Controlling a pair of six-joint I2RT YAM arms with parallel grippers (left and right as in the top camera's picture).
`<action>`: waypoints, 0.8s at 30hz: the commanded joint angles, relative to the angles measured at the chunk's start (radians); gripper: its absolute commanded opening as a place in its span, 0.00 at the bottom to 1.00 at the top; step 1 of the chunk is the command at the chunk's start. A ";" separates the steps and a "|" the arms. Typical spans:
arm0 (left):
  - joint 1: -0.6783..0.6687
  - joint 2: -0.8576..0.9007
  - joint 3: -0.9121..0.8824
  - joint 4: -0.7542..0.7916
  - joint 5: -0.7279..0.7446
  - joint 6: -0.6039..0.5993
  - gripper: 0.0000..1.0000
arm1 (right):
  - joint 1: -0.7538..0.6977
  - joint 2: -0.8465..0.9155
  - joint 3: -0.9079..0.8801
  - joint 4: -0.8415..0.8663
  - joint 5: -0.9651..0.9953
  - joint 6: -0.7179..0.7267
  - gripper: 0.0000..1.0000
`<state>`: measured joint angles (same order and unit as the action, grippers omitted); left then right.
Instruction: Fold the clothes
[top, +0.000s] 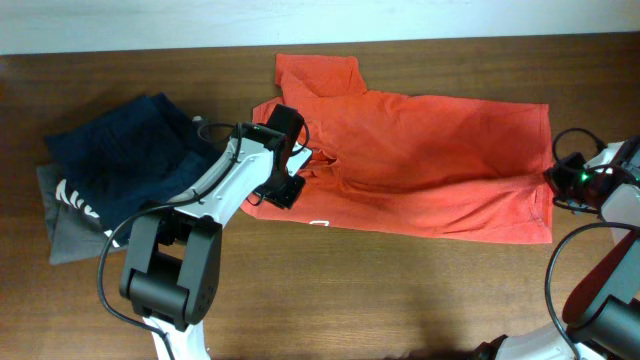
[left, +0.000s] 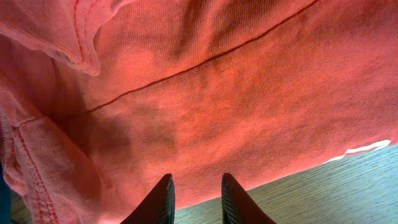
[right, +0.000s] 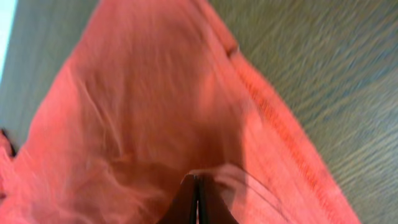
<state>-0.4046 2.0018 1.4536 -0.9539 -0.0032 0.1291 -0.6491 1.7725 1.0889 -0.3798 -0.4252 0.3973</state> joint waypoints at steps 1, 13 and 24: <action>0.006 -0.013 -0.008 -0.001 0.014 -0.012 0.26 | -0.007 0.000 0.021 0.019 0.003 0.031 0.04; 0.006 -0.013 -0.008 0.000 0.014 -0.012 0.26 | -0.007 0.000 0.021 0.015 0.082 0.031 0.04; 0.011 -0.015 0.021 0.013 0.014 -0.013 0.60 | -0.016 -0.001 0.044 -0.014 0.094 0.029 0.57</action>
<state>-0.4042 2.0018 1.4540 -0.9424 -0.0029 0.1268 -0.6529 1.7725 1.0943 -0.3809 -0.3485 0.4255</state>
